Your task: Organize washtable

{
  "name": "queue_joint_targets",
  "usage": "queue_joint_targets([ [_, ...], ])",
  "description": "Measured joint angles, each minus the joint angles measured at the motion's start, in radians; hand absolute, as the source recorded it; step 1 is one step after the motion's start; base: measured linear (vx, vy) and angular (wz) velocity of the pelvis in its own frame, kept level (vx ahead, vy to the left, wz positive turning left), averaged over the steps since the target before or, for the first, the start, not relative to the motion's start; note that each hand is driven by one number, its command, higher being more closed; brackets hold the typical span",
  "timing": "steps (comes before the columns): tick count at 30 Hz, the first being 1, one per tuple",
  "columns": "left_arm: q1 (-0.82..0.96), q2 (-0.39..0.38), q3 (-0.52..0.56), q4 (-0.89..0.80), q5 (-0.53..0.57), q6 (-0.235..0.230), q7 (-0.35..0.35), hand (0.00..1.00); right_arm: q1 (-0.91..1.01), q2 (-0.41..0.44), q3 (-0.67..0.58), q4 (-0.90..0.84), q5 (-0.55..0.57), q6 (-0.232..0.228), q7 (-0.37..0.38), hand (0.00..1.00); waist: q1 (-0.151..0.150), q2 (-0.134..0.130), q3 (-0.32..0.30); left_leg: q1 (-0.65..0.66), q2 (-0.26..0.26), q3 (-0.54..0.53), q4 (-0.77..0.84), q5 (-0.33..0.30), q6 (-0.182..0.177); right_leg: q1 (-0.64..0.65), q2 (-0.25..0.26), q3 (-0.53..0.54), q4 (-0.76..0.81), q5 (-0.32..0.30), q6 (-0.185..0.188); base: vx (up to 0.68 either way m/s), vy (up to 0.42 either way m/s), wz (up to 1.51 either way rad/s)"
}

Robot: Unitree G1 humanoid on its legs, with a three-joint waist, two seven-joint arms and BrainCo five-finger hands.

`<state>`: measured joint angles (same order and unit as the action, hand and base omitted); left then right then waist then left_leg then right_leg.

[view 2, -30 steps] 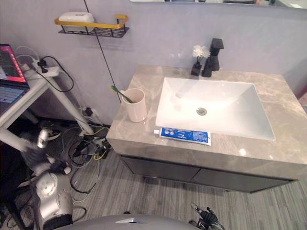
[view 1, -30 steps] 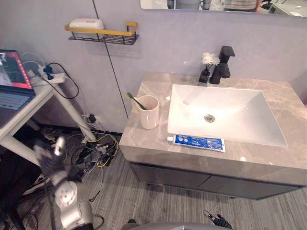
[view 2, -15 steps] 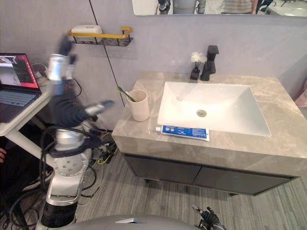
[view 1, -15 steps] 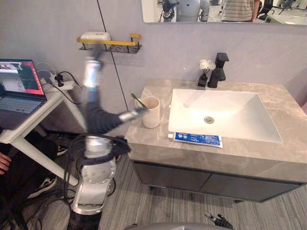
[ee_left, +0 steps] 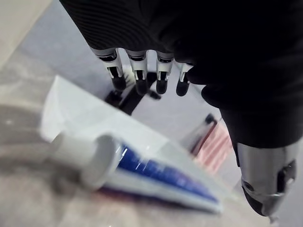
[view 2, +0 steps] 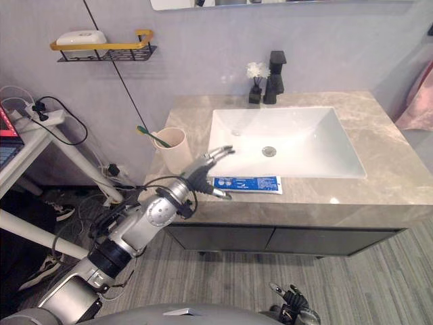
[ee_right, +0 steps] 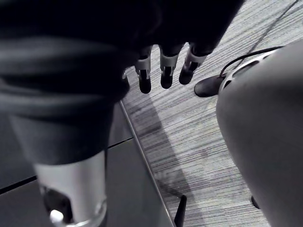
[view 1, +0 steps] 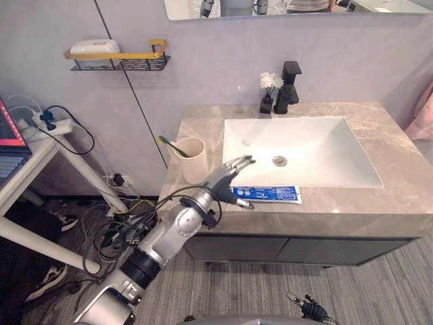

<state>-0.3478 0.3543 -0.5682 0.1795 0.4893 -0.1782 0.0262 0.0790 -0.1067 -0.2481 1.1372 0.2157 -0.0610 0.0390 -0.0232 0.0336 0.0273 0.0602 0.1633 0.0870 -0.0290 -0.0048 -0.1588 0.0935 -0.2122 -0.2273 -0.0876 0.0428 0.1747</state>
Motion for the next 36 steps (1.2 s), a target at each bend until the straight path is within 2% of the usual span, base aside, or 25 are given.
queue_joint_targets([
  [7,0.0,-0.021,-0.017,0.095,0.002,0.024,-0.015,0.0,0.0,0.001,-0.004,-0.009,0.0,0.001,-0.009,0.0,-0.02,-0.004,0.017,0.025,0.0,0.02,0.0,-0.012,0.003,0.012,-0.001,0.015,-0.002,-0.007,-0.012,0.0,0.006,-0.07],
  [15,-0.016,-0.04,-0.014,0.137,0.01,0.029,-0.005,0.0,0.02,0.002,-0.021,-0.039,0.0,0.007,-0.021,0.0,-0.029,-0.005,0.017,0.024,0.0,0.03,-0.003,-0.016,0.002,0.003,-0.001,0.021,-0.003,-0.001,-0.002,0.01,0.005,-0.03],
  [16,-0.016,-0.04,-0.012,0.144,0.01,0.029,-0.004,1.0,0.02,0.003,-0.021,-0.04,0.0,0.007,-0.021,0.0,-0.032,-0.005,0.017,0.024,0.0,0.031,-0.004,-0.016,0.002,0.003,-0.001,0.021,-0.003,-0.001,-0.002,0.0,0.0,0.0],
  [30,-0.016,-0.043,0.0,0.157,0.013,0.026,0.024,1.0,0.02,0.007,-0.024,-0.041,0.0,0.007,-0.023,0.0,-0.045,-0.012,0.02,0.024,0.0,0.031,-0.005,-0.016,0.002,-0.004,-0.002,0.02,-0.009,0.003,0.005,0.0,0.0,0.0],
  [32,-0.038,-0.072,0.025,0.18,0.011,0.039,0.028,1.0,0.02,0.007,-0.024,-0.043,0.0,0.007,-0.023,0.0,-0.049,-0.014,0.021,0.024,0.0,0.032,-0.006,-0.016,0.002,-0.004,-0.002,0.021,-0.009,0.003,0.005,0.0,0.0,0.0],
  [36,-0.048,-0.076,0.025,0.179,0.01,0.045,0.028,1.0,0.021,0.008,-0.024,-0.044,0.0,0.007,-0.031,0.0,-0.052,-0.014,0.021,0.024,0.0,0.037,-0.009,-0.016,0.002,-0.004,-0.002,0.021,-0.005,0.004,0.007,0.03,0.001,-0.02],
])
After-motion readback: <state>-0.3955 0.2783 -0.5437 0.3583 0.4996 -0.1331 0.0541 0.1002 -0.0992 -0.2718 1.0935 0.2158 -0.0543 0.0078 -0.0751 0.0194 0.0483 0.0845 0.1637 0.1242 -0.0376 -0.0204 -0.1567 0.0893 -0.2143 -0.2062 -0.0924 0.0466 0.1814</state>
